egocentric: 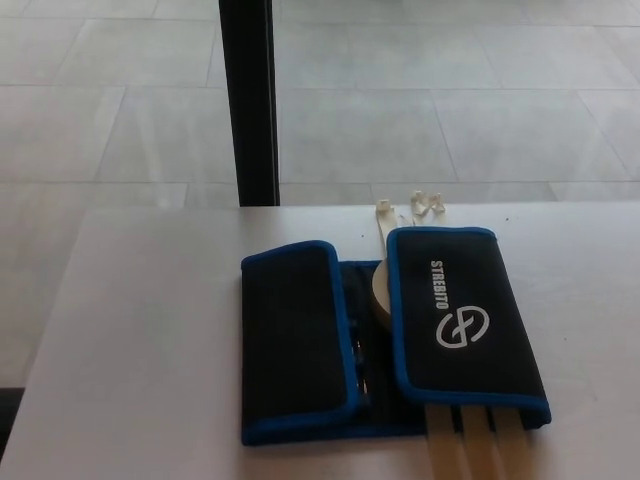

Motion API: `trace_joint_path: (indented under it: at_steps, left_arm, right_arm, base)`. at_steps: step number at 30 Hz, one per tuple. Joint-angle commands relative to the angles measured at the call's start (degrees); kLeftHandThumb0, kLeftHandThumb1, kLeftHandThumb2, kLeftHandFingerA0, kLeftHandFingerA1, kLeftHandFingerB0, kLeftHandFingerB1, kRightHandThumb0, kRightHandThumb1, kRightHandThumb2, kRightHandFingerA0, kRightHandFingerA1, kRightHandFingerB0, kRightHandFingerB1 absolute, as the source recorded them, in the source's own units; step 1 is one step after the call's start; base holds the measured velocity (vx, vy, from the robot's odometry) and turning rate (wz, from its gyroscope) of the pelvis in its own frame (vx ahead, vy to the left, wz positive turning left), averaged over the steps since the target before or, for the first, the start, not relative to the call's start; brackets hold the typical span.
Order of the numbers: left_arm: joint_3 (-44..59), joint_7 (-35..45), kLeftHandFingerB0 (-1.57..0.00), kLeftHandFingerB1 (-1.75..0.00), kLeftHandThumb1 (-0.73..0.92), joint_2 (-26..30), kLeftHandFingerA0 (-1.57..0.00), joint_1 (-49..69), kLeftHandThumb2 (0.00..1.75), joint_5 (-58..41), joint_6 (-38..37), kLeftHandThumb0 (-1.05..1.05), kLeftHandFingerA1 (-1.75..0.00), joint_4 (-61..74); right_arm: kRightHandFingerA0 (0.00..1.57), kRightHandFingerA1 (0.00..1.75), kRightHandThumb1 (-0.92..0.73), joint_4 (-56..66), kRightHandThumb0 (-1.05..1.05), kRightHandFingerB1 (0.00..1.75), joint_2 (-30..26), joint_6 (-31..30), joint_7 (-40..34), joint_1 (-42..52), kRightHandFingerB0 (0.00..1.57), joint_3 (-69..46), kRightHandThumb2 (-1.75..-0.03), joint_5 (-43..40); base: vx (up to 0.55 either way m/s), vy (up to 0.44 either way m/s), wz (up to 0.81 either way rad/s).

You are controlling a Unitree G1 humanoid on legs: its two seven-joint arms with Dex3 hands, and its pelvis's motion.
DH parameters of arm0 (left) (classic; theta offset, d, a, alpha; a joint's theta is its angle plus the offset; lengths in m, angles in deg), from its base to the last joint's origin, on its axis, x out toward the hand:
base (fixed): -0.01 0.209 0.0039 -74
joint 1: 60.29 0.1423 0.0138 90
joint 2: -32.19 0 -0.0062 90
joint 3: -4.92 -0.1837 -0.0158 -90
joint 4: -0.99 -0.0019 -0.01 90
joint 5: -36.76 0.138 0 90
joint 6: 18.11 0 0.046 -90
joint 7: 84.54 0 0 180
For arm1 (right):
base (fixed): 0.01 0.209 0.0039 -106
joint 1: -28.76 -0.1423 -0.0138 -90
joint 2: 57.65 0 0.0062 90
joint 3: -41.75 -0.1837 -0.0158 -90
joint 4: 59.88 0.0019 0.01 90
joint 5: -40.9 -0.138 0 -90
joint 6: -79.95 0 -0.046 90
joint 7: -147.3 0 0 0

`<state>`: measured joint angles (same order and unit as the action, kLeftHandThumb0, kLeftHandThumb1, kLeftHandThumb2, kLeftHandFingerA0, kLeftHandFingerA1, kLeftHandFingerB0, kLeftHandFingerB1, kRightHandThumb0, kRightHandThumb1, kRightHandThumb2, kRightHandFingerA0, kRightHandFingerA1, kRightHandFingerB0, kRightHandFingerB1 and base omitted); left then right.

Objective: The robot uses its right hand to open a black folded toolkit cover kept in the middle of the desk

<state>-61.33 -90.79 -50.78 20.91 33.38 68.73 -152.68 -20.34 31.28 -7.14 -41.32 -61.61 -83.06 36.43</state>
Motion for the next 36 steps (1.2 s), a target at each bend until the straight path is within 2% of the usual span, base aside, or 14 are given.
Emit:
trace_joint_path:
  at_steps: [1,5,6,8,12,14,16,19,27,28,29,32,34,36]
  left_arm:
    - [8.07,-7.91,-0.42,-1.54,0.28,3.79,-0.51,-3.86,1.34,-7.02,2.21,-1.03,-1.72,-5.33]
    - [9.09,-7.71,-0.59,-1.32,0.28,3.47,-1.17,-4.20,1.34,-6.84,1.44,-1.03,-1.66,-5.70]
    - [8.76,-7.76,-0.42,-1.56,0.28,3.53,-0.52,-4.15,1.35,-6.27,1.54,-1.03,-1.70,-5.82]
    - [9.42,-7.74,-0.41,-1.56,0.27,3.59,-0.54,-4.38,1.37,-6.64,1.73,-0.99,-1.75,-6.29]
    - [10.40,-7.30,-0.47,-1.62,0.26,3.65,-0.53,-4.69,1.37,-7.09,1.58,-1.02,-1.75,-6.40]
    - [10.58,-7.40,-0.63,-1.36,0.29,3.58,-1.17,-4.79,1.36,-7.14,1.37,-1.03,-1.68,-6.40]
    - [11.02,-7.46,-0.40,-1.60,0.26,3.57,-0.48,-5.01,1.40,-7.45,1.49,-1.00,-1.74,-6.54]
    - [9.76,-7.93,-0.38,-1.21,0.29,3.87,-1.02,-5.07,1.35,-6.16,1.56,-1.05,-1.61,-7.12]
    - [9.60,-7.57,-0.69,-1.39,0.31,3.87,-1.21,-5.19,1.36,-6.67,1.16,-1.05,-1.70,-7.06]
    - [9.49,-7.61,-0.69,-1.39,0.31,3.87,-1.21,-5.15,1.36,-6.58,1.11,-1.05,-1.70,-7.03]
    - [9.35,-7.40,-0.47,-1.60,0.29,3.91,-0.54,-5.21,1.35,-6.53,1.32,-1.05,-1.73,-6.79]
    - [9.50,-8.13,-0.39,-1.57,0.26,3.87,-0.47,-5.49,1.34,-6.66,1.73,-1.04,-1.75,-6.87]
    - [9.75,-8.31,-0.55,-1.29,0.27,3.86,-1.10,-5.71,1.34,-6.90,1.69,-1.01,-1.63,-6.85]
    - [9.86,-8.03,-0.56,-1.29,0.36,3.98,-0.73,-5.69,1.36,-7.06,1.63,-1.00,-1.39,-6.83]
  right_arm:
    - [0.97,1.63,-0.55,4.01,-0.53,0.51,-3.18,-0.03,-12.70,-1.92,0.46,-12.50,-0.62,-9.72]
    - [0.86,1.60,-0.60,4.41,-0.55,0.48,-6.76,-1.04,-16.69,-4.18,0.45,-18.52,-0.58,-11.25]
    - [0.70,1.48,-0.61,5.15,-0.54,0.49,-7.99,-0.95,-17.39,-4.69,0.40,-20.09,-0.62,-11.47]
    - [0.50,0.83,-0.52,6.03,-0.56,0.58,-11.85,-2.77,-19.82,-7.35,0.34,-22.68,-0.92,-11.84]
    - [0.76,1.62,-0.63,4.17,-0.53,0.50,-16.46,-0.96,-21.69,-14.24,0.44,-26.23,-0.59,-13.73]
    - [1.41,1.46,-0.45,6.53,-0.55,0.63,-17.87,-0.85,-20.00,-17.75,0.41,-27.30,-0.93,-15.64]
    - [1.20,1.54,-0.57,7.66,-0.58,0.49,-19.73,-1.83,-21.16,-21.95,0.51,-26.23,-0.57,-13.83]
    - [0.95,0.72,-0.57,7.37,-0.61,0.41,-23.24,-2.96,-18.22,-28.97,0.52,-19.39,-0.58,-9.65]
    - [1.00,0.85,-0.55,27.91,-0.75,0.47,-17.01,-9.32,-13.30,-32.45,0.55,-5.04,-0.57,-8.38]
    - [1.00,0.85,-0.55,29.16,-0.75,0.47,-16.71,-9.99,-13.28,-32.25,0.55,-4.22,-0.57,-8.27]
    - [0.79,0.74,-0.55,33.74,-0.68,0.47,-14.27,-9.55,-10.85,-31.15,0.56,0.06,-0.57,-7.86]
    - [0.57,0.49,-0.60,42.86,-0.40,0.36,-10.31,-9.84,-6.33,-26.16,0.43,8.20,-0.57,-7.35]
    - [0.51,0.48,-0.59,46.12,-0.40,0.38,-7.97,-5.75,-3.60,-22.10,0.46,13.26,-0.57,-5.64]
    - [0.53,0.47,-0.55,48.64,-0.46,0.38,-6.73,-3.93,-2.58,-19.60,0.49,16.11,-0.56,-5.03]
  base:
    - [0.00,0.000,0.00]
    - [0.00,0.000,0.00]
    - [0.00,0.000,0.00]
    - [0.00,0.000,0.00]
    - [0.00,0.000,0.00]
    - [0.00,0.000,0.00]
    - [0.00,0.000,0.00]
    - [0.00,0.000,0.00]
    - [0.00,0.000,0.01]
    - [0.00,0.000,0.07]
    - [0.00,0.000,0.08]
    - [0.00,0.000,0.02]
    - [0.00,0.000,0.00]
    - [0.00,0.000,0.00]
